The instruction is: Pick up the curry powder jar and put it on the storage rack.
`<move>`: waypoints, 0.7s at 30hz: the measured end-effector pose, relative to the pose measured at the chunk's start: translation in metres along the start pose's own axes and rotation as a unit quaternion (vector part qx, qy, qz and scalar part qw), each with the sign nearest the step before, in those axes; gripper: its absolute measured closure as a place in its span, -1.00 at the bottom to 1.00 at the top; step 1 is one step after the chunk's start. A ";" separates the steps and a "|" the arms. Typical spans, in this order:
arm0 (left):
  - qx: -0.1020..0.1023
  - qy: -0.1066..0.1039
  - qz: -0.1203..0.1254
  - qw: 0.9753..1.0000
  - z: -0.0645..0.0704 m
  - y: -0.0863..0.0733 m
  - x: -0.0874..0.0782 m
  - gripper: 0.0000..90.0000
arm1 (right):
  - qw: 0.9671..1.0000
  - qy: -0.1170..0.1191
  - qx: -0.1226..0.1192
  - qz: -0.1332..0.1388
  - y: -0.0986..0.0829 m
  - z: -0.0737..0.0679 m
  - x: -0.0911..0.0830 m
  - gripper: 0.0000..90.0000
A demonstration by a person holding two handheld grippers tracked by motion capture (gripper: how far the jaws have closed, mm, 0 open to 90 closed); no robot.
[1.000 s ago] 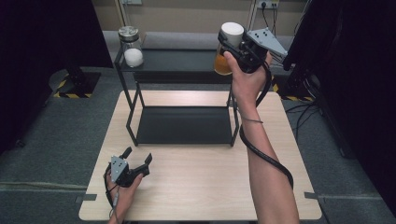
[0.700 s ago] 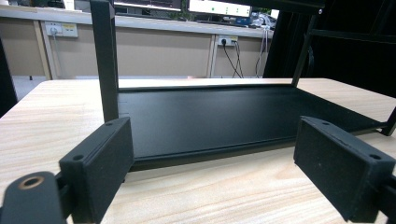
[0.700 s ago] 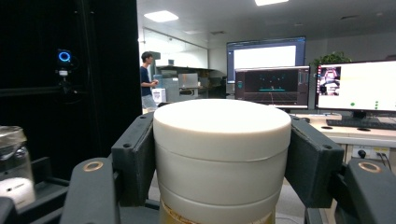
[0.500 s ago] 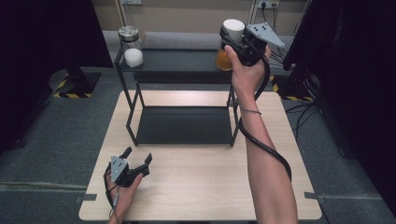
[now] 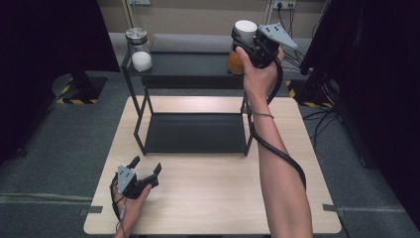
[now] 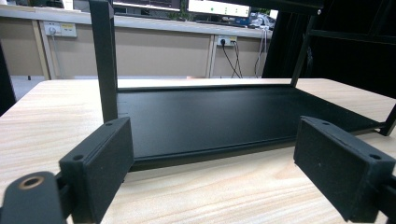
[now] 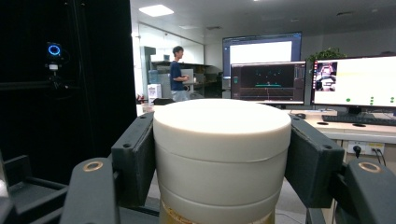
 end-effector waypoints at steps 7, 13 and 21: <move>0.002 -0.001 -0.001 1.000 0.000 0.000 0.000 -0.74 | 1.000 -0.002 -0.011 0.001 -0.002 -0.003 0.002 -0.25; 0.003 -0.001 0.000 1.000 0.000 0.000 0.000 -0.74 | 1.000 0.005 -0.012 -0.003 0.000 -0.004 0.001 -0.61; 0.004 0.000 -0.001 1.000 0.001 0.000 0.000 -0.74 | 1.000 0.005 0.012 -0.006 -0.004 0.007 -0.013 -0.87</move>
Point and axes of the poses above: each handheld gripper's, and its own axes: x roughly forward along the jaws, y roughly out of its top, z roughly to its right, the point moved 7 cm from there along x, roughly forward along the jaws, and after that the axes turned 5 degrees about -y, right-handed, at the moved point
